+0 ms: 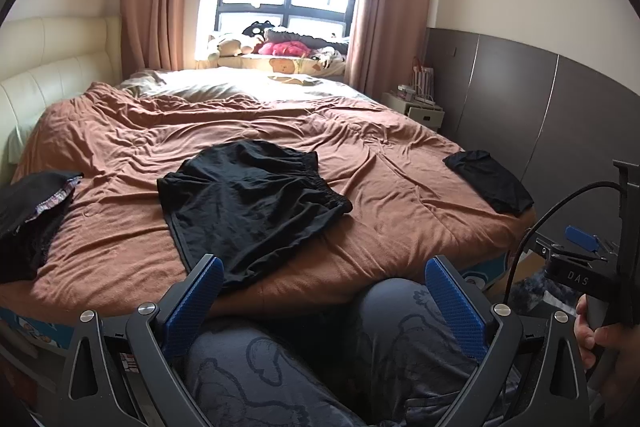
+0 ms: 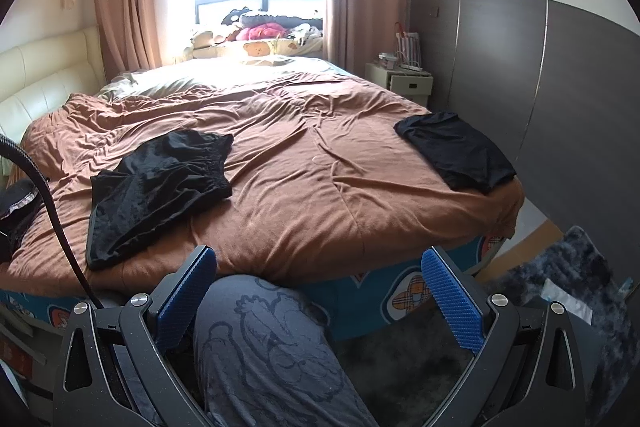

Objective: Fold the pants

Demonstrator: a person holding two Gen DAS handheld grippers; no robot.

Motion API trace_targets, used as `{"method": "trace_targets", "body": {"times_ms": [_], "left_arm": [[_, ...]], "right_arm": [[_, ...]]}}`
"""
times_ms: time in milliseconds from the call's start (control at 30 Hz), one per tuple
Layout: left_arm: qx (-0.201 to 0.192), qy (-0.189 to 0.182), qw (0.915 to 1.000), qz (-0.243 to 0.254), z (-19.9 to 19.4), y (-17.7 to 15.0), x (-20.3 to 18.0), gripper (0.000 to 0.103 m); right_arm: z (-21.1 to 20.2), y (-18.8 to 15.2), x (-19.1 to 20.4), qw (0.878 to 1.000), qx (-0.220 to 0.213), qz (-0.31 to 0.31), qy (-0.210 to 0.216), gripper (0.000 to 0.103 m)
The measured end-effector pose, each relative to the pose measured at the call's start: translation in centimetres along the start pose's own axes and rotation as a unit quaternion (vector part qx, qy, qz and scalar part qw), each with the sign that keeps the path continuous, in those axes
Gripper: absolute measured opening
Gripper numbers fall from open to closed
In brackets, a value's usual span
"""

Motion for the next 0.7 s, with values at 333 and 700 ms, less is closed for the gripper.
{"method": "trace_targets", "body": {"times_ms": [333,700], "left_arm": [[0.004,0.023,0.9995,-0.02,1.2,0.7,2.5,0.102],[0.016,0.063,0.9951,-0.074,3.9,0.9,9.0,0.102]], "right_arm": [[1.5,1.0,1.8,0.999,-0.019,-0.032,0.022,0.103],[6.6,2.5,3.9,0.996,-0.002,-0.038,0.08,0.103]]}}
Point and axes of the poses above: each gripper's, at about its wrist camera, not at the fingertips, and z roughly the way its jaws point, x to its left, y to its top, the point moved 5 cm from there along z, roughly the way its jaws point, and after that the axes turned 12 degrees about -y, right-handed, at the moved point
